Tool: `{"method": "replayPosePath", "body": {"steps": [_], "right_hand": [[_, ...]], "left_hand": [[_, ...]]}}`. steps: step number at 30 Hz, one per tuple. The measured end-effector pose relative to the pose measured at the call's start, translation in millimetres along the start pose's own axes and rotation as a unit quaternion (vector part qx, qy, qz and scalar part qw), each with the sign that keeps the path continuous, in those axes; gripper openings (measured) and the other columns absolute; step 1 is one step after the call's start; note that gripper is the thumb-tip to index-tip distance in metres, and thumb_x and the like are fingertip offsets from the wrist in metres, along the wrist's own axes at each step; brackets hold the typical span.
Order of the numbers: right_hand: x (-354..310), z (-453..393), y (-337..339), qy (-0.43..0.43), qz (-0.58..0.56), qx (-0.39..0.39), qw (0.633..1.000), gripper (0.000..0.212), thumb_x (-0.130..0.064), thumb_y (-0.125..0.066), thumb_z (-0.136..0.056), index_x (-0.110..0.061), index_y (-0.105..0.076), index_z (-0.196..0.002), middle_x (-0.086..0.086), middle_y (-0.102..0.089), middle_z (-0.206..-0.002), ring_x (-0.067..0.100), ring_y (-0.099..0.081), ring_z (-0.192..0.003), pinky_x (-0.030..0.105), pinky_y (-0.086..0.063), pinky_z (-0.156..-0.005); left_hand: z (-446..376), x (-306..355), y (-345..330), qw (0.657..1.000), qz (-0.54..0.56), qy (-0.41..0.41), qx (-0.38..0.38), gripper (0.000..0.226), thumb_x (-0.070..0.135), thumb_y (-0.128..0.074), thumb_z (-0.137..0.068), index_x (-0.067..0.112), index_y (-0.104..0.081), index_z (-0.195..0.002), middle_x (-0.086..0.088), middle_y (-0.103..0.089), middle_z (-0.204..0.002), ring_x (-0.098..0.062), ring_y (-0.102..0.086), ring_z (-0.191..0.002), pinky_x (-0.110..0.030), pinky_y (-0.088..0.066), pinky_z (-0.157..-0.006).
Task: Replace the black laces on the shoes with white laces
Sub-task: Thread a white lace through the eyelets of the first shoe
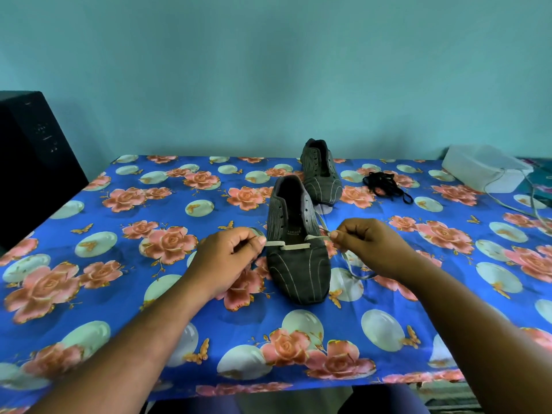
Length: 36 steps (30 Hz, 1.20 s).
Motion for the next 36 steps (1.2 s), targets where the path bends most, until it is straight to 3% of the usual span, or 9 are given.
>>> {"method": "replayPosePath", "body": {"steps": [5, 8, 10, 15, 22, 25, 30, 32, 36], "right_hand": [[-17.0, -9.2, -14.9, -0.005, 0.090, 0.001, 0.996, 0.027, -0.050, -0.055, -0.098, -0.028, -0.064, -0.085, -0.004, -0.066, -0.076, 0.018, -0.062, -0.074, 0.041, -0.051, -0.069], [-44.8, -14.2, -22.3, 0.043, 0.240, 0.034, 0.969, 0.051, -0.075, -0.043, -0.088, -0.027, -0.057, -0.082, -0.008, -0.057, -0.081, 0.014, -0.052, -0.079, 0.038, -0.045, -0.071], [-53.4, -18.8, -30.4, 0.046, 0.297, 0.028, 0.953, 0.045, -0.069, -0.047, -0.092, -0.026, -0.053, -0.079, -0.007, -0.055, -0.082, 0.015, -0.048, -0.080, 0.038, -0.040, -0.073], [-53.1, -21.2, -43.0, 0.046, 0.030, -0.052, 0.997, 0.024, -0.033, -0.059, -0.102, -0.022, -0.061, -0.080, -0.010, -0.057, -0.073, 0.002, -0.051, -0.069, 0.021, -0.040, -0.063], [-33.4, -19.1, -39.4, -0.028, -0.272, -0.015, 0.962, 0.027, -0.019, -0.050, -0.105, -0.011, -0.062, -0.083, 0.000, -0.066, -0.080, 0.008, -0.055, -0.073, 0.021, -0.043, -0.070], [-21.6, -14.6, -36.4, -0.063, -0.329, 0.000, 0.942, 0.027, -0.019, -0.048, -0.106, -0.013, -0.059, -0.081, 0.006, -0.070, -0.088, 0.015, -0.060, -0.074, 0.032, -0.042, -0.072], [-6.9, -6.6, -33.4, -0.106, -0.390, 0.038, 0.914, 0.027, -0.014, -0.049, -0.104, -0.008, -0.054, -0.078, 0.014, -0.073, -0.088, 0.021, -0.069, -0.072, 0.036, -0.045, -0.069], [-5.0, -6.6, -28.2, -0.100, -0.345, 0.062, 0.931, 0.026, -0.011, -0.052, -0.102, -0.004, -0.057, -0.077, 0.013, -0.071, -0.081, 0.019, -0.066, -0.065, 0.035, -0.047, -0.065], [-19.9, -6.0, -12.8, -0.027, -0.024, 0.116, 0.993, 0.008, -0.023, -0.065, -0.095, -0.020, -0.064, -0.088, -0.002, -0.066, -0.085, 0.001, -0.055, -0.067, 0.013, -0.040, -0.060]], "left_hand": [[-6.8, 21.4, -11.5, 0.999, -0.039, -0.016, -0.027, 0.021, 0.060, -0.057, -0.095, 0.040, -0.064, -0.095, 0.012, -0.072, -0.078, -0.004, -0.066, -0.070, -0.032, -0.047, -0.076], [-9.4, 34.8, -18.3, 0.991, -0.134, -0.014, -0.019, 0.038, 0.066, -0.044, -0.097, 0.033, -0.062, -0.097, 0.006, -0.067, -0.066, -0.011, -0.066, -0.070, -0.041, -0.048, -0.086], [-13.3, 35.3, -20.7, 0.984, -0.177, 0.005, -0.021, 0.036, 0.063, -0.045, -0.098, 0.030, -0.060, -0.092, 0.008, -0.062, -0.061, -0.014, -0.066, -0.070, -0.046, -0.047, -0.090], [-17.6, 24.7, -31.5, 0.993, -0.096, 0.049, -0.054, 0.033, 0.052, -0.052, -0.100, 0.025, -0.057, -0.083, 0.003, -0.066, -0.065, -0.021, -0.066, -0.069, -0.048, -0.053, -0.079], [-12.1, 2.4, -40.7, 0.972, 0.177, 0.146, -0.046, 0.035, 0.039, -0.056, -0.103, 0.017, -0.059, -0.076, -0.007, -0.054, -0.072, -0.018, -0.046, -0.050, -0.030, -0.042, -0.050], [-8.3, 1.1, -40.3, 0.965, 0.216, 0.144, -0.048, 0.039, 0.036, -0.055, -0.104, 0.003, -0.058, -0.085, -0.013, -0.054, -0.080, -0.025, -0.048, -0.065, -0.034, -0.048, -0.055], [-3.9, 3.2, -34.2, 0.964, 0.224, 0.132, -0.057, 0.032, 0.032, -0.053, -0.105, 0.008, -0.060, -0.084, -0.009, -0.058, -0.080, -0.022, -0.051, -0.066, -0.040, -0.048, -0.064], [-4.1, 5.4, -31.6, 0.975, 0.187, 0.109, -0.056, 0.032, 0.034, -0.054, -0.104, 0.008, -0.062, -0.089, -0.008, -0.060, -0.078, -0.019, -0.055, -0.062, -0.042, -0.049, -0.065], [-7.5, 19.6, -23.2, 0.997, 0.071, 0.002, -0.032, 0.010, 0.036, -0.061, -0.100, 0.027, -0.063, -0.096, 0.007, -0.065, -0.080, -0.004, -0.056, -0.065, -0.034, -0.051, -0.067]]}}
Point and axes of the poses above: each hand's wrist, its own z-axis away from the middle knuckle, its own y-axis out of the back of the hand, x = y × z, the point moved 8 cm from there along -z, towards the middle knuckle
